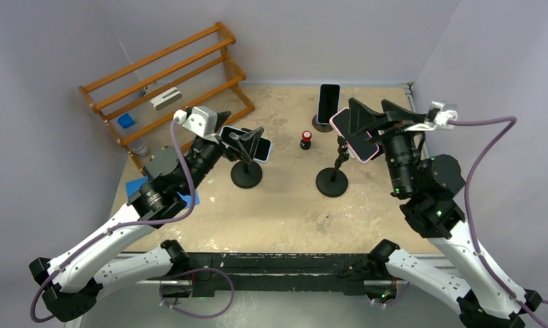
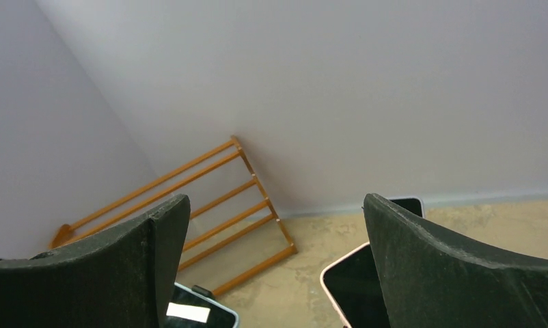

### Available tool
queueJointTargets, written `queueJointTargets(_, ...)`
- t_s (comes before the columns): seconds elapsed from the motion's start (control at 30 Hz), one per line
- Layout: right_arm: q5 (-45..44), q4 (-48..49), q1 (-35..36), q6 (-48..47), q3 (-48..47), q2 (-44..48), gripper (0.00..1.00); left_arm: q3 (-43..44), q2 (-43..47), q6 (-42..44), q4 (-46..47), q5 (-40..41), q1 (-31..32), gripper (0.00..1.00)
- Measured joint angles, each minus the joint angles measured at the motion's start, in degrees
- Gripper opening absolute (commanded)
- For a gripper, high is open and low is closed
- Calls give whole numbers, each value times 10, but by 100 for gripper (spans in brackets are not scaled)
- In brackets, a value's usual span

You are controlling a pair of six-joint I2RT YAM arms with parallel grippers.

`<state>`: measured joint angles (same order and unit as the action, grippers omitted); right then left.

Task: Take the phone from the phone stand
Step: Adjust the phone stand with the phone at the center of the board.

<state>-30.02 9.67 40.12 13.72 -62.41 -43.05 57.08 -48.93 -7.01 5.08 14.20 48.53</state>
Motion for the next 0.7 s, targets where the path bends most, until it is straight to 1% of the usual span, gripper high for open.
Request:
queueJointTargets(0.13, 34, -2, 0, -5, 3, 26, 98, 5, -2, -18, -19, 25, 0, 97)
queueJointTargets(0.2, 51, -2, 0, -7, 3, 30, 98, 24, -11, -37, -55, 54, 0, 90)
queueJointTargets(0.27, 68, -2, 0, -8, 5, 28, 99, 50, -22, -57, -99, 78, 0, 86)
queueJointTargets(0.3, 75, -1, 0, -9, 8, 26, 99, 57, -24, -61, -117, 83, 0, 88)
queueJointTargets(0.4, 94, 4, 0, -9, 31, 26, 99, 62, -20, -81, -165, 85, 0, 99)
queueJointTargets(0.5, 117, 6, 0, -9, 46, 25, 99, 62, -16, -131, -228, 92, 0, 100)
queueJointTargets(0.7, 157, 12, 0, -10, 47, 16, 99, 61, -7, -243, -344, 99, 0, 100)
